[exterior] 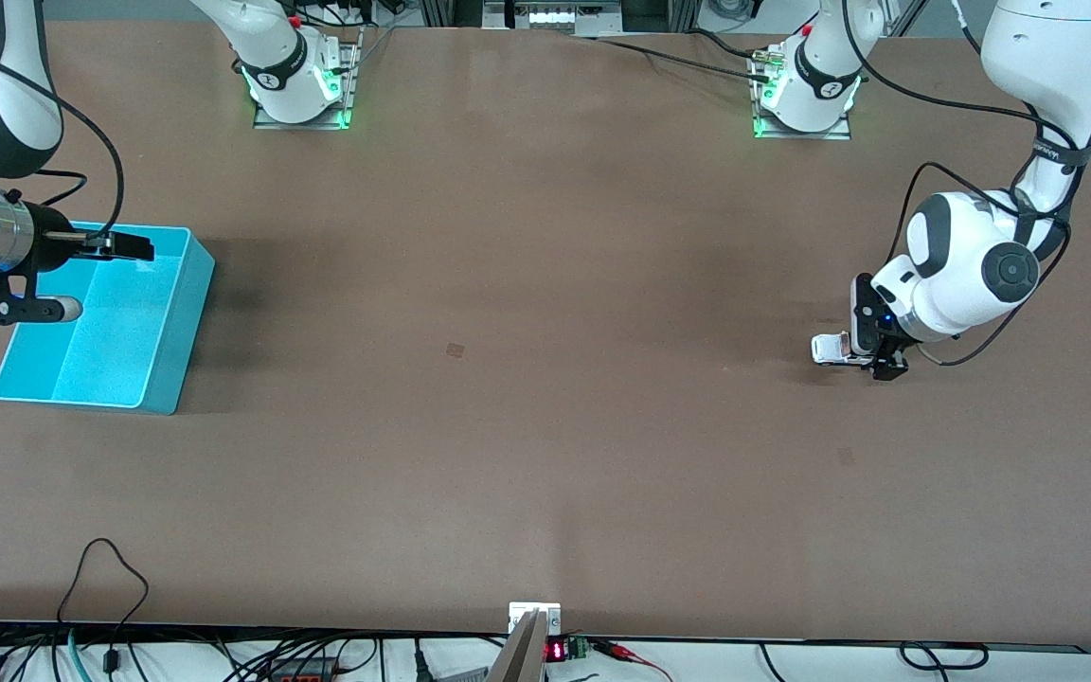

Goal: Wind and store white jeep toy
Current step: 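Lower the left gripper over the jeep and close on its body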

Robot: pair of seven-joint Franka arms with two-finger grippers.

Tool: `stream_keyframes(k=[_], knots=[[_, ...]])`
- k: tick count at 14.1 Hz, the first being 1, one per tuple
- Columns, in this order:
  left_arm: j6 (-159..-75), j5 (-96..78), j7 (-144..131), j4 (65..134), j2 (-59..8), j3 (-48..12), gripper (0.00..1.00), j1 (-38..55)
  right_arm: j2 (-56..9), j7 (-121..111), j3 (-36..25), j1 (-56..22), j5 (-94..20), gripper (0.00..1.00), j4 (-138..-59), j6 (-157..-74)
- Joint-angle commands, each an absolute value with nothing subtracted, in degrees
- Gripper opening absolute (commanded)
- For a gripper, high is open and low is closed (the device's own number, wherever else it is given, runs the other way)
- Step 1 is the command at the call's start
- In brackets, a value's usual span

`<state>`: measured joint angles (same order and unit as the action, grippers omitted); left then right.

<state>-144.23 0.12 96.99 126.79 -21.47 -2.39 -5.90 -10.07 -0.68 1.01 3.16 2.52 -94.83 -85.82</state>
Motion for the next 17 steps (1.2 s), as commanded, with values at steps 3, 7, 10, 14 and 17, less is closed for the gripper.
stream_keyframes(k=[3, 7, 10, 14, 17], knots=[[-145.37, 0.88, 97.91, 127.53, -21.53, -2.90, 1.00, -6.50, -10.02, -0.97, 1.67, 3.78, 3.16, 1.00, -94.83, -85.17], [-147.13, 0.88, 98.00, 127.53, -22.41, -2.90, 1.00, -6.59, -10.11, -0.88, 1.67, 3.78, 3.16, 1.00, -94.83, -85.17], [-148.27, 0.97, 98.00, 127.62, -22.76, -2.90, 0.96, -7.73, -10.11, -0.88, 1.67, 3.78, 3.16, 1.00, -94.83, -85.17], [-148.27, 0.97, 98.09, 127.97, -22.33, -3.07, 0.80, -7.65, -10.11, -0.88, 1.58, 3.78, 3.16, 1.00, -94.83, -85.17], [-148.18, 0.97, 98.17, 127.97, -22.06, -3.87, 0.80, -7.65, -10.11, -0.88, 1.58, 3.87, 3.16, 1.00, -94.83, -85.17]])
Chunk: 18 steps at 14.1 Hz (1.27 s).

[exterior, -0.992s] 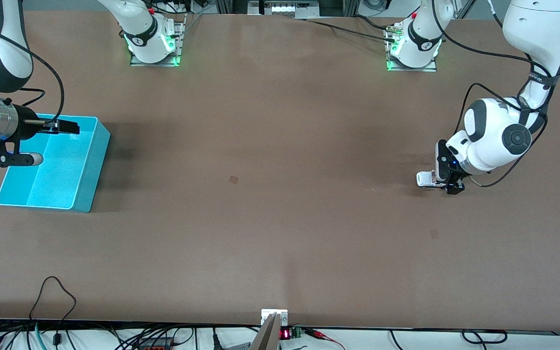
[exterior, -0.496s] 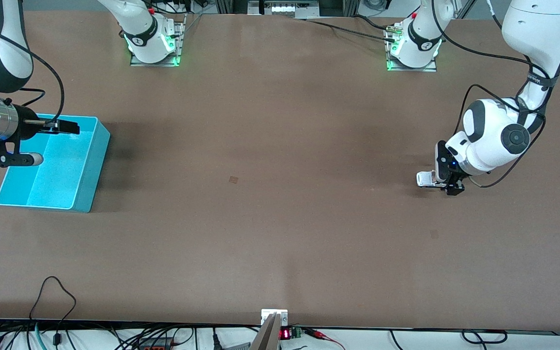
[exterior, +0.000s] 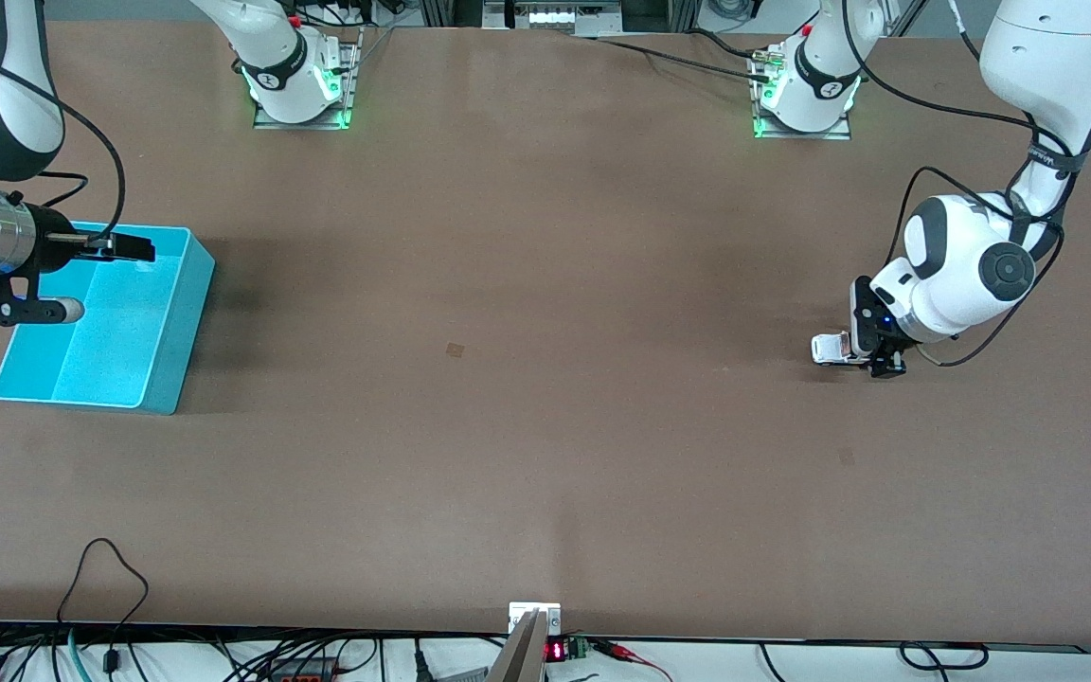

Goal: Wind and store white jeep toy
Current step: 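Lower the left gripper over the jeep and close on its body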

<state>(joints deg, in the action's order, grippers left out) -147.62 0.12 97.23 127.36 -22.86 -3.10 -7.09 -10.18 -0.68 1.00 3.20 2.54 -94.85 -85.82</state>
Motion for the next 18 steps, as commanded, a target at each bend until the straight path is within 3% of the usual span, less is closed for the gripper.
stream_keyframes(k=[1, 9, 15, 18], knots=[[-148.18, 0.97, 98.17, 127.97, -21.97, -3.87, 0.80, -7.65, -10.11, -0.88, 1.58, 3.87, 3.16, 1.00, -94.83, -85.17], [-148.10, 0.97, 100.37, 127.97, -21.80, -3.87, 0.80, -7.73, -10.11, -0.88, 1.58, 3.96, 3.16, 1.00, -94.92, -85.17], [-148.18, 0.88, 100.20, 127.97, -21.88, -3.87, 0.75, -8.17, -10.11, -0.97, 1.58, 3.96, 3.16, 1.00, -94.92, -85.17], [-148.18, 0.88, 100.20, 127.97, -21.80, -3.87, 0.68, -8.35, -10.11, -0.88, 1.58, 3.96, 3.16, 1.00, -94.92, -85.08]])
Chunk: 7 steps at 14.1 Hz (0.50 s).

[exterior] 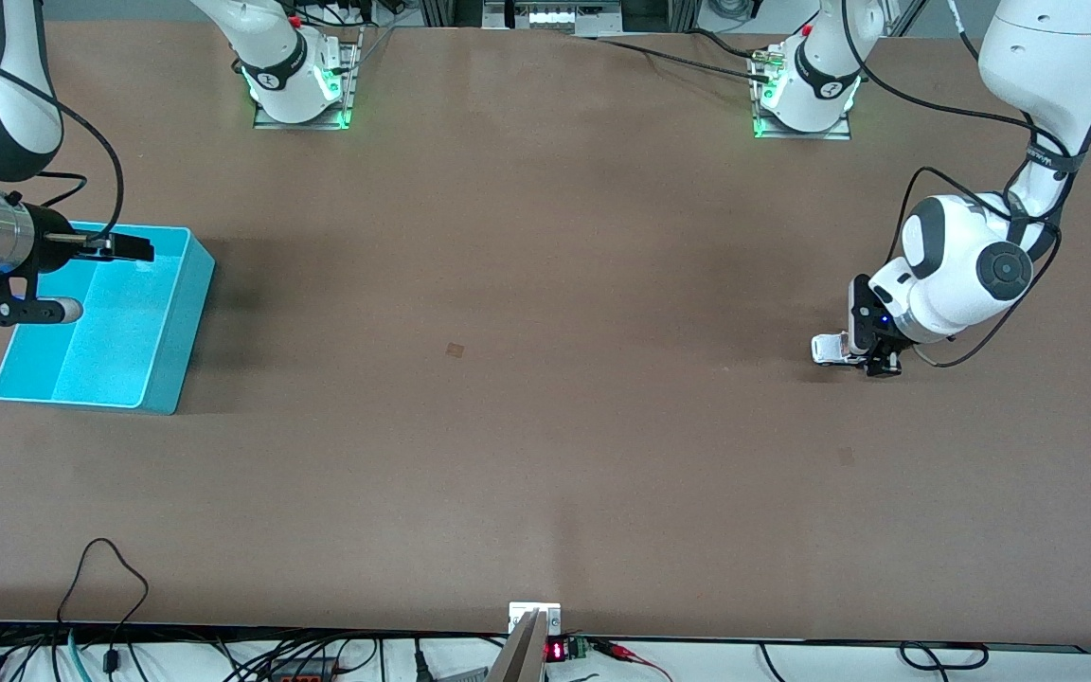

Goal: Wind and store white jeep toy
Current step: 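Lower the left gripper over the jeep and close on its body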

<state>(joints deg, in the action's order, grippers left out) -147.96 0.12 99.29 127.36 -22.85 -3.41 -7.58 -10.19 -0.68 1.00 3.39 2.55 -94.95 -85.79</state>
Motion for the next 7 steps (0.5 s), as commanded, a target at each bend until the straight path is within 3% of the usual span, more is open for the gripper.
stream_keyframes(k=[1, 4, 7], knots=[[-148.18, 0.97, 100.20, 127.97, -21.88, -3.87, 0.62, -8.35, -10.11, -0.88, 1.58, 3.96, 3.16, 1.00, -94.92, -85.08], [-148.18, 0.97, 100.28, 127.88, -21.88, -3.87, 0.44, -8.35, -10.11, -0.97, 1.58, 3.96, 3.16, 1.00, -94.92, -85.08], [-148.01, 0.53, 99.76, 127.79, -21.97, -3.87, 0.36, -8.44, -10.11, -0.97, 1.58, 3.96, 3.16, 1.00, -94.92, -85.08]])
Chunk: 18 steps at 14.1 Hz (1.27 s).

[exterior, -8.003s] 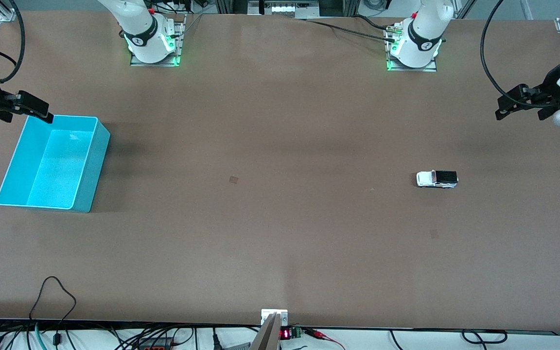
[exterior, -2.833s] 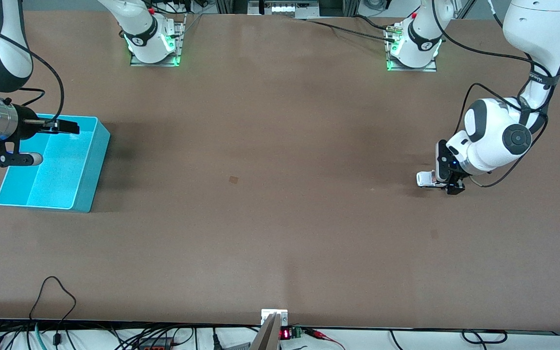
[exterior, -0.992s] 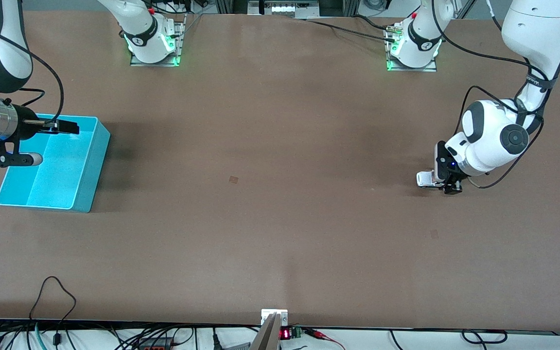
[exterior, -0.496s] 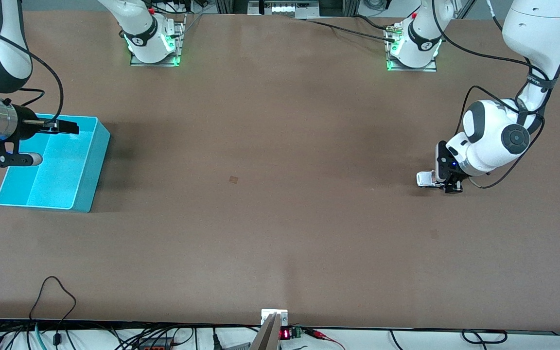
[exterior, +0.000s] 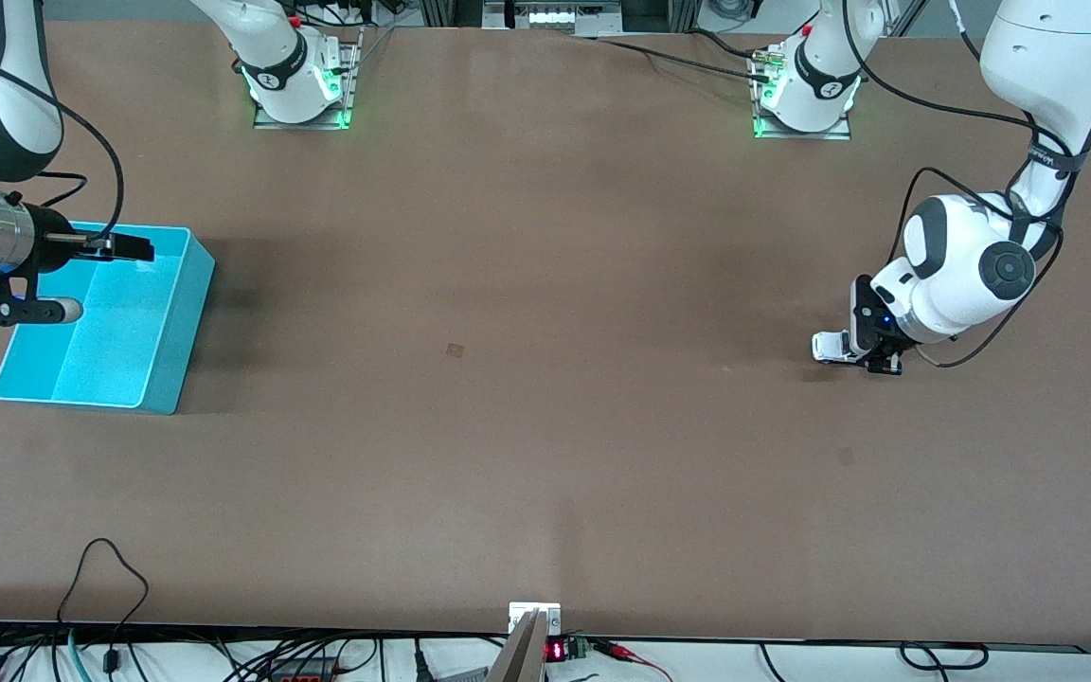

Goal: Wind and store white jeep toy
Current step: 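Lower the left gripper over the jeep and close on its body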

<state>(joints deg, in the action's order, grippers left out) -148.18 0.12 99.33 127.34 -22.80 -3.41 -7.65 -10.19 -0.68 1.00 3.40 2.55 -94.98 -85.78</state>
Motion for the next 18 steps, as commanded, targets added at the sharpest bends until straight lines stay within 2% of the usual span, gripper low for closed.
stream_keyframes(k=[1, 18], knots=[[-147.83, 0.27, 99.49, 127.79, -22.15, -3.87, 0.35, -8.52, -10.11, -0.97, 1.58, 3.96, 3.16, 1.00, -94.92, -85.08], [-147.74, 0.53, 95.10, 127.18, -23.29, -3.87, 0.21, -10.37, -10.37, -0.97, 1.58, 4.04, 3.16, 1.00, -94.75, -84.02]])
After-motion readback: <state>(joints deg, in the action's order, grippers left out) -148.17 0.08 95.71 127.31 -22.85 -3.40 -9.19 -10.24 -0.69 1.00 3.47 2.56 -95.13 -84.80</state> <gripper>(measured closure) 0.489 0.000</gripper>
